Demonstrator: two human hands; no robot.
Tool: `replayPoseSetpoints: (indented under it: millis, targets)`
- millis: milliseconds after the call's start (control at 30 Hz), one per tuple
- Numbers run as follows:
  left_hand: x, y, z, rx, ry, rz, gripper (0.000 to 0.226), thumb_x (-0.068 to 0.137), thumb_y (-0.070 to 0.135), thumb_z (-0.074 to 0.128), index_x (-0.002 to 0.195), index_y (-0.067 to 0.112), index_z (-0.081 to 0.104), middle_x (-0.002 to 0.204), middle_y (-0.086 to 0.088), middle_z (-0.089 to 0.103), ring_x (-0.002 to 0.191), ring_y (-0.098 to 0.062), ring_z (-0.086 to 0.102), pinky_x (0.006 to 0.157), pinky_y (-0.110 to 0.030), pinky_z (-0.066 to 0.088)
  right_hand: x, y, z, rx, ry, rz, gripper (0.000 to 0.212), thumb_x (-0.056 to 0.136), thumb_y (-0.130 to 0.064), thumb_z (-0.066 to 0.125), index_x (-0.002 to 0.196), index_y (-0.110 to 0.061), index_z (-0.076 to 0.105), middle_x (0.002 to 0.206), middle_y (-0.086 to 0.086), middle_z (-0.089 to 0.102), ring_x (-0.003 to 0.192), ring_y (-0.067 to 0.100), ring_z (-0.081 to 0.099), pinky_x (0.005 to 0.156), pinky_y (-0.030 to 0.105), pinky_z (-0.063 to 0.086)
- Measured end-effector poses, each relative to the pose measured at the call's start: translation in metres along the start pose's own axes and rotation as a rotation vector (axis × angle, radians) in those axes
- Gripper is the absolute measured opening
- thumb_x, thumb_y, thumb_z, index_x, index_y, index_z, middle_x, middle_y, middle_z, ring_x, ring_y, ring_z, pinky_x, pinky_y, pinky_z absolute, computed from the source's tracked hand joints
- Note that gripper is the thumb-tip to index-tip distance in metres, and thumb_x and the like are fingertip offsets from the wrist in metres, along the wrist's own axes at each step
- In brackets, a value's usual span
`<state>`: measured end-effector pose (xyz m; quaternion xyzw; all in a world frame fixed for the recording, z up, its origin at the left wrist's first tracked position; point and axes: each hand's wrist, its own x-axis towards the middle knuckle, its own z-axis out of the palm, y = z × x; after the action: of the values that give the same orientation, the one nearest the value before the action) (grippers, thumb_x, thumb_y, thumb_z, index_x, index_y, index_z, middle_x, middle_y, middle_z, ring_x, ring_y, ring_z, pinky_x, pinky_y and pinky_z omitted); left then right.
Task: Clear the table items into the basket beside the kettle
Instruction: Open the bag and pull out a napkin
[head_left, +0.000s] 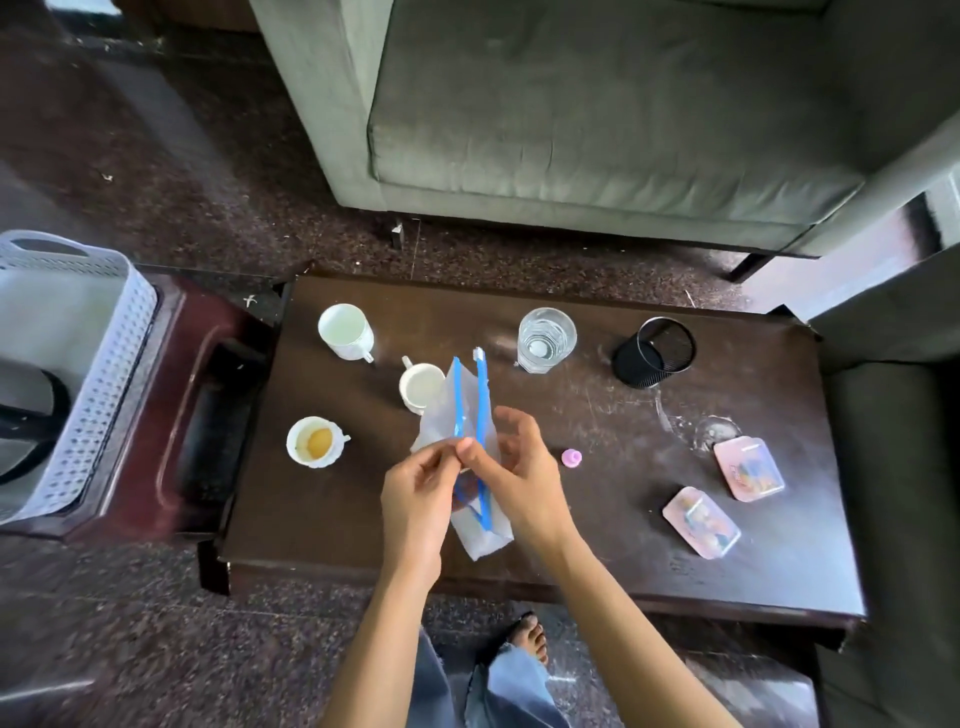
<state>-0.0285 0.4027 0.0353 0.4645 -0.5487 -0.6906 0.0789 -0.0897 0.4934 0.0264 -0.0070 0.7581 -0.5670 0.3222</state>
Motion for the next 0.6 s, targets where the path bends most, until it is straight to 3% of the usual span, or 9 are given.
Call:
replayPoseSetpoints:
  millis: [133, 233, 300, 367, 433, 500, 600]
  targets:
    - [0.000, -0.007, -0.015, 0.133, 0.094, 0.054, 0.010, 0.087, 0.019, 0.065, 0.086, 0.020, 0.075, 0.081, 0.002, 0.076, 0.076, -0.014, 0.072, 0.069, -0.036, 0.060, -0.001, 0.005, 0.007, 0.003, 0.016, -0.019, 0.032, 0.085, -0.019, 0.071, 0.112, -0.019, 0.053, 0.091, -0.001, 0.073, 0.079, 0.014, 0.071, 0.074, 0.033, 0.059]
    - [-0.001, -0.012, -0.028, 0.379, 0.226, 0.221, 0.010, 0.085, 0.019, 0.064, 0.087, 0.023, 0.073, 0.071, 0.008, 0.074, 0.069, -0.005, 0.070, 0.071, -0.029, 0.056, 0.001, 0.014, 0.010, -0.128, 0.082, -0.062, 0.038, 0.082, -0.001, 0.063, 0.111, -0.019, 0.047, 0.096, -0.007, 0.064, 0.087, 0.016, 0.064, 0.072, 0.027, 0.055]
    - [-0.004, -0.013, -0.029, 0.428, 0.275, 0.291, 0.011, 0.084, 0.016, 0.063, 0.087, 0.021, 0.072, 0.069, 0.010, 0.072, 0.067, -0.005, 0.068, 0.068, -0.023, 0.052, 0.002, 0.021, 0.013, -0.421, 0.207, -0.259, 0.047, 0.075, 0.005, 0.059, 0.114, -0.017, 0.045, 0.106, -0.002, 0.054, 0.094, 0.021, 0.051, 0.077, 0.023, 0.043]
    - [-0.008, -0.015, -0.026, 0.479, 0.315, 0.351, 0.011, 0.084, 0.013, 0.064, 0.088, 0.019, 0.072, 0.070, 0.010, 0.071, 0.066, -0.007, 0.066, 0.063, -0.018, 0.049, 0.002, 0.028, 0.017, -0.774, 0.310, -0.532, 0.043, 0.072, 0.003, 0.059, 0.111, -0.012, 0.049, 0.110, 0.007, 0.049, 0.089, 0.025, 0.044, 0.079, 0.028, 0.037]
    - [-0.010, -0.018, -0.022, 0.561, 0.334, 0.418, 0.012, 0.084, 0.014, 0.065, 0.090, 0.020, 0.073, 0.073, 0.007, 0.073, 0.065, -0.008, 0.066, 0.062, -0.022, 0.051, 0.002, 0.032, 0.024, -0.853, 0.196, -0.666, 0.019, 0.081, -0.007, 0.055, 0.099, -0.010, 0.056, 0.095, 0.009, 0.054, 0.077, 0.026, 0.048, 0.066, 0.032, 0.042]
    - [-0.011, -0.023, -0.020, 0.667, 0.347, 0.494, 0.012, 0.085, 0.019, 0.063, 0.091, 0.022, 0.073, 0.076, 0.004, 0.075, 0.065, -0.012, 0.069, 0.057, -0.028, 0.053, 0.004, 0.032, 0.029, -0.895, -0.082, -0.603, 0.007, 0.083, -0.007, 0.057, 0.089, -0.008, 0.061, 0.084, 0.008, 0.056, 0.069, 0.028, 0.058, 0.055, 0.038, 0.048]
    - [-0.011, -0.033, -0.018, 0.793, 0.308, 0.608, 0.019, 0.084, 0.030, 0.055, 0.087, 0.024, 0.073, 0.069, 0.005, 0.073, 0.057, -0.012, 0.068, 0.046, -0.023, 0.051, 0.011, 0.033, 0.030, -0.886, -0.309, -0.307, 0.015, 0.093, -0.007, 0.047, 0.095, -0.012, 0.061, 0.083, 0.000, 0.056, 0.074, 0.015, 0.058, 0.071, 0.033, 0.049]
